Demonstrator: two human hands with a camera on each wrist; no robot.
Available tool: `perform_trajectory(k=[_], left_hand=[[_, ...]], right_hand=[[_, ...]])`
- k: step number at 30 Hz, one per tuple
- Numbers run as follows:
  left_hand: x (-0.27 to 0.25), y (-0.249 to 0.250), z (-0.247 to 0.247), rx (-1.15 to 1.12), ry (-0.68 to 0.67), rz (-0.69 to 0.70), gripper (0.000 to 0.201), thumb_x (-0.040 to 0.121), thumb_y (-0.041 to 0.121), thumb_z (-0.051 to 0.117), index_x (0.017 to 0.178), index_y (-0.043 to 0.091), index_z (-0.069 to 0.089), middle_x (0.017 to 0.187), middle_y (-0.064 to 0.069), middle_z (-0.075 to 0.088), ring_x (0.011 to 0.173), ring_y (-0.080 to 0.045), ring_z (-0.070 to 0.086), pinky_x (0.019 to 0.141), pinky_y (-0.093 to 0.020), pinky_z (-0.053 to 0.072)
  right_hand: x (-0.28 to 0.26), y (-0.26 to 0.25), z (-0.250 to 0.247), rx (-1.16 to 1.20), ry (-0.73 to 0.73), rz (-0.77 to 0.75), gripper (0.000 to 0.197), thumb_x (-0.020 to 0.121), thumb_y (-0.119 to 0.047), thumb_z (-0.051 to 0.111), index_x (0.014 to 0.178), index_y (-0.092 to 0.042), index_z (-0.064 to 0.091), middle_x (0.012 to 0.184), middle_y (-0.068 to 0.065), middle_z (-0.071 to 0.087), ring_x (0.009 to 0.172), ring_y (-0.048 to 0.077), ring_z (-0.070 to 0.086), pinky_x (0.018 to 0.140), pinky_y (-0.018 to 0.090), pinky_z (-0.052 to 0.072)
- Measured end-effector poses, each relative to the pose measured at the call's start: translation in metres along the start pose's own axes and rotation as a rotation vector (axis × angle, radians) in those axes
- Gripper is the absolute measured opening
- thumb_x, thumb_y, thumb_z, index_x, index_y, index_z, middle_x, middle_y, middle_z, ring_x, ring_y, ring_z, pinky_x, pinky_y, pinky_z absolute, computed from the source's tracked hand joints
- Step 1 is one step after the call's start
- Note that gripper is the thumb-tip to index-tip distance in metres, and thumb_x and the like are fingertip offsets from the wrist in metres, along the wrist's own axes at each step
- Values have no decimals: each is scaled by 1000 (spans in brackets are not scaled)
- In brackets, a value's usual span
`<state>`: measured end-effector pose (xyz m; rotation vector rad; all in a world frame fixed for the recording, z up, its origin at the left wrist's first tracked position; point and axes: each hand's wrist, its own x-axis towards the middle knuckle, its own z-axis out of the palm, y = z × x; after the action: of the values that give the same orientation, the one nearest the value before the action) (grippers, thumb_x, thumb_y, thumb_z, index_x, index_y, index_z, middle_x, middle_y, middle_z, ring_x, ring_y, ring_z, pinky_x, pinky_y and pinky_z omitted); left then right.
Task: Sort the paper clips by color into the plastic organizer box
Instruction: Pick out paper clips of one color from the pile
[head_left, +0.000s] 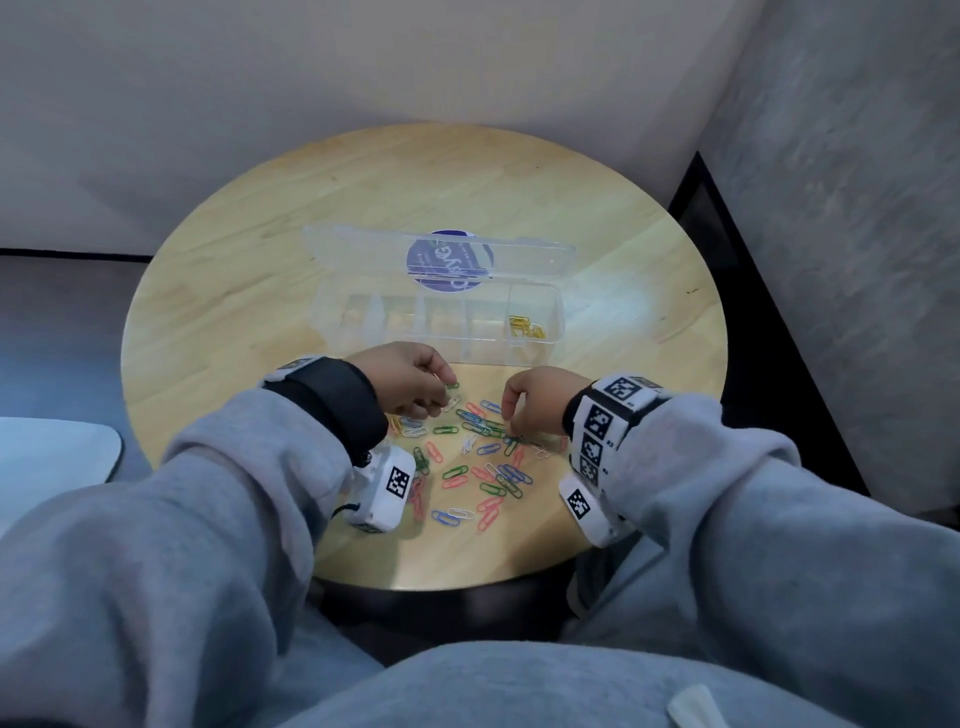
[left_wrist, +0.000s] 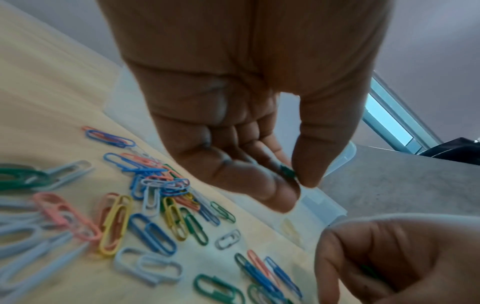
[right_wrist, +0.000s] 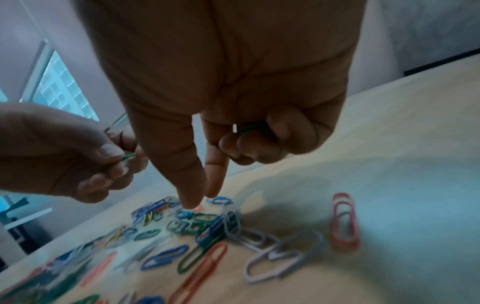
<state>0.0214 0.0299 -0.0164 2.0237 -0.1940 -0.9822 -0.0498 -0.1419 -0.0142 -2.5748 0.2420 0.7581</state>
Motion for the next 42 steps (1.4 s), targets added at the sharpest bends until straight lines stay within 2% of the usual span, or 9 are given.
perform_trajectory(k=[6,9,11,16,20,26,31,36,42], left_hand=[[2,-6,5,49,43,-52,19,88,-3,50,78,12,56,70,-6,57,52,-11,56,50,-18,49],[1,-5,9,476,89,11,6,82,14,62,79,19,61,69,6,57,67,-13,54,62,-22,45],[-1,-1,16,704,86,25,7,78,18,65,80,24,61,67,12,52,70,-12,52,56,-20,39],[3,2,30,899,68,42,16,79,19,66,94,22,67,84,7,54,82,-14,50,66,-22,35],[5,-1,33,905,48,1,11,77,19,65,72,26,57,78,8,57,80,-16,54,67,-24,37],[2,-8,29,808,21,-26,18,76,19,66,62,22,54,70,8,61,70,-12,56,60,-21,40],[-2,-8,19,424,25,-61,23,80,13,61,61,19,49,63,1,56,55,-12,50,54,-21,40],[-6,3,16,-24,30,-126,25,87,1,46,65,13,43,67,-7,52,54,-15,43,49,-21,35],[-4,4,19,-146,31,-134,27,84,-6,33,65,12,37,63,-10,46,49,-16,36,39,-15,27]], right_hand=[[4,-8,8,-131,7,-37,15,81,-15,64,94,-19,57,82,-3,51,79,18,49,48,20,31],[7,-11,11,-136,-10,-25,12,82,-8,58,88,-18,55,90,2,58,79,19,51,50,22,35],[9,-14,13,-167,-28,-11,11,81,-7,56,88,-16,58,95,5,62,81,20,54,60,24,42],[16,-12,18,-232,-30,46,15,78,-14,59,90,-10,67,91,9,66,77,22,58,69,28,49],[16,-6,20,-221,-43,58,7,78,-19,64,82,-14,61,82,6,59,74,22,55,68,29,48],[7,3,18,102,-56,79,6,75,-7,62,76,-12,59,75,8,57,67,22,52,62,29,45],[3,20,12,574,-131,79,15,74,-3,66,64,-12,58,73,15,63,49,18,46,52,28,39],[-1,33,14,917,-138,76,27,82,14,52,65,-7,48,54,13,53,44,19,47,40,22,38],[-8,33,10,1076,-170,73,34,87,16,31,78,-6,56,51,8,45,36,10,45,39,18,41]])
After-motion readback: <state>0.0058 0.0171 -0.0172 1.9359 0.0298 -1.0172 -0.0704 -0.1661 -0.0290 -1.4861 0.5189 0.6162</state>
